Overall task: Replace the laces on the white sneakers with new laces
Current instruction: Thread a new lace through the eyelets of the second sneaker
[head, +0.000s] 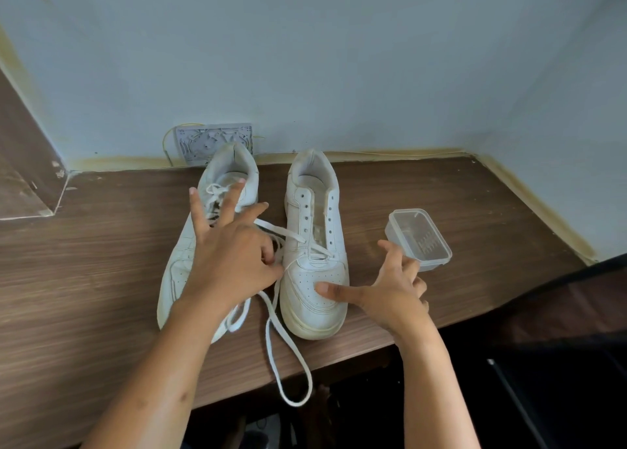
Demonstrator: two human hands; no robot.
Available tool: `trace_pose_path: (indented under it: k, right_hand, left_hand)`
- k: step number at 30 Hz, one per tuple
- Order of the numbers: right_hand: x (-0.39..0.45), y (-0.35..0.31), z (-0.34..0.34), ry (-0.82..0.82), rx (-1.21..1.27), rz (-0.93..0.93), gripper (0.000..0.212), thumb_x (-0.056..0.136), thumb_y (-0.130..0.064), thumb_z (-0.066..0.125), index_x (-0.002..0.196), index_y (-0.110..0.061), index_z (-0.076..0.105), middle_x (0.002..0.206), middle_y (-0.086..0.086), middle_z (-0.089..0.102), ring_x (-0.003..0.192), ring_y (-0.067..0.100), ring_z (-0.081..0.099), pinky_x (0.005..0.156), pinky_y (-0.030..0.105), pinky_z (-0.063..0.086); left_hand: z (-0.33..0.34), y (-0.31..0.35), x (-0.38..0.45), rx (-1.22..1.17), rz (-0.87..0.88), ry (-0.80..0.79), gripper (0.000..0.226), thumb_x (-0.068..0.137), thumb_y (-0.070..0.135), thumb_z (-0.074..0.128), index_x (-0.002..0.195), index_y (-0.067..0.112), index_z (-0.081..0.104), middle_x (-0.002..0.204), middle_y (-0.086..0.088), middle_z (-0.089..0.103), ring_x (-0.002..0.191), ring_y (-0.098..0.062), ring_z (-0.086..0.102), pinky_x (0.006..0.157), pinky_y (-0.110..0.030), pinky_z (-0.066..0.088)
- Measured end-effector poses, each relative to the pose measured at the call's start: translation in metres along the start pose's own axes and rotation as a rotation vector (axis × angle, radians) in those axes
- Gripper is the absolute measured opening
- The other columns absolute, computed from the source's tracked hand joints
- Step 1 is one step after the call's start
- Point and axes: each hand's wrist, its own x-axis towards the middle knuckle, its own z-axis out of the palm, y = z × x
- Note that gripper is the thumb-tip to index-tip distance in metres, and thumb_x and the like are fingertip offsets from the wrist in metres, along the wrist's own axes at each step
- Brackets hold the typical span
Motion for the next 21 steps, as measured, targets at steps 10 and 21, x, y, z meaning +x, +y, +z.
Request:
trace_pose_path:
  k: [10, 21]
  right_hand:
    - [0.003, 0.002, -0.002, 0.114, 0.147, -0.186, 0.096, 0.062, -0.054, 0.084, 0.142, -0.035, 0.034, 0.143, -0.006, 0.031, 0.134, 0.018, 0.027, 0.113, 0.05, 0.029]
    - [0.001, -0.009, 0.004, -0.001, 0.5, -0.61, 0.031, 0.096, -0.024, 0.06, 0.127, -0.024, 0.06, 0.098, 0.003, 0.071, 0.089, 0.018, 0.068, 0.086, 0.035, 0.056]
  left_hand:
    - [-0.013, -0.005, 0.001, -0.693, 0.18, 0.401, 0.011, 0.069, 0.039, 0.059, 0.064, 0.031, 0.053, 0.095, 0.023, 0.065, 0.12, -0.007, 0.045, 0.112, -0.066, 0.007]
    - [-0.001, 0.01, 0.004, -0.522, 0.312, 0.464, 0.01, 0.073, 0.039, 0.065, 0.071, 0.03, 0.068, 0.092, 0.019, 0.063, 0.11, -0.019, 0.051, 0.105, -0.068, 0.019]
